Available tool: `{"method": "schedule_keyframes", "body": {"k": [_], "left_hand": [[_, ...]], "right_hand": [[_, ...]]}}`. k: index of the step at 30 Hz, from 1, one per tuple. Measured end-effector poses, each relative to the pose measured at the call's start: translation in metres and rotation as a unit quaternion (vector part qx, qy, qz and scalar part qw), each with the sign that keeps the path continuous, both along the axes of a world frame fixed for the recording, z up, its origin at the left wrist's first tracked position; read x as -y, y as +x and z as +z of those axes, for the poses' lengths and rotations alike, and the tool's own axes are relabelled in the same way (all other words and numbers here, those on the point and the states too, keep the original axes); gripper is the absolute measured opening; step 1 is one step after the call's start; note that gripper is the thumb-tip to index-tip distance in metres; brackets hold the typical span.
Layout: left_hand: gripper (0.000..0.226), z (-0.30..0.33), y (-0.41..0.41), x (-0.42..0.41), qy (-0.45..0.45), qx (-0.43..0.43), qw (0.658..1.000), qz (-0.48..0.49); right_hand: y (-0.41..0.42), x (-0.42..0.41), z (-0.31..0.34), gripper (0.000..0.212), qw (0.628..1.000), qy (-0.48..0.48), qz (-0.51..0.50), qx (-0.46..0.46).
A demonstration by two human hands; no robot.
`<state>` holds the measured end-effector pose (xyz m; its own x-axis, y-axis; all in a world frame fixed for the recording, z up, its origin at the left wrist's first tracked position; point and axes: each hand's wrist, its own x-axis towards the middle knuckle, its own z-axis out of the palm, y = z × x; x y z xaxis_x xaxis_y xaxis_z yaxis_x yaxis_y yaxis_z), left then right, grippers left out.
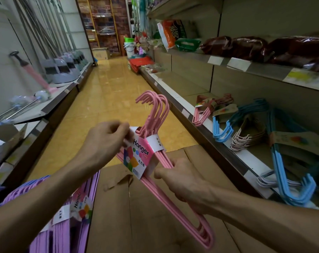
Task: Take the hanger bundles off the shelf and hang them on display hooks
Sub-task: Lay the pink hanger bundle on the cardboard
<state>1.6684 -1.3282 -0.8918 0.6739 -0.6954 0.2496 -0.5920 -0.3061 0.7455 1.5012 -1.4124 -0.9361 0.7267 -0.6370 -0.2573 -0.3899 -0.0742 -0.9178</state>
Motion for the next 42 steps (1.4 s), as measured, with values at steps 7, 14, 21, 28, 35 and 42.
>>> {"method": "schedule_keyframes", "body": {"k": [7,14,21,28,35,42], "left_hand": [[0.042,0.006,-0.016,0.018,-0.081,-0.069,0.991,-0.087],[0.033,-0.010,-0.004,0.022,-0.077,-0.043,0.996,0.001],[0.021,-0.016,0.030,-0.003,-0.138,-0.140,0.980,0.041],[0.024,-0.023,0.060,-0.032,-0.081,-0.192,0.978,-0.015],[0.086,-0.030,0.101,-0.076,0.190,-0.057,0.980,-0.001],[0.101,-0.045,0.132,-0.117,0.303,0.031,0.952,-0.010]], "right_hand": [[0.010,-0.016,-0.012,0.018,1.000,0.006,0.006,-0.018],[0.030,-0.043,-0.021,0.042,1.000,-0.021,0.001,0.001],[0.048,-0.055,-0.012,0.025,0.946,0.296,0.113,0.074],[0.073,-0.069,-0.028,0.017,0.872,0.420,0.239,0.076],[0.102,-0.085,-0.075,0.024,0.915,0.332,0.227,0.021],[0.132,-0.100,-0.120,0.022,0.949,0.212,0.229,-0.030]]}}
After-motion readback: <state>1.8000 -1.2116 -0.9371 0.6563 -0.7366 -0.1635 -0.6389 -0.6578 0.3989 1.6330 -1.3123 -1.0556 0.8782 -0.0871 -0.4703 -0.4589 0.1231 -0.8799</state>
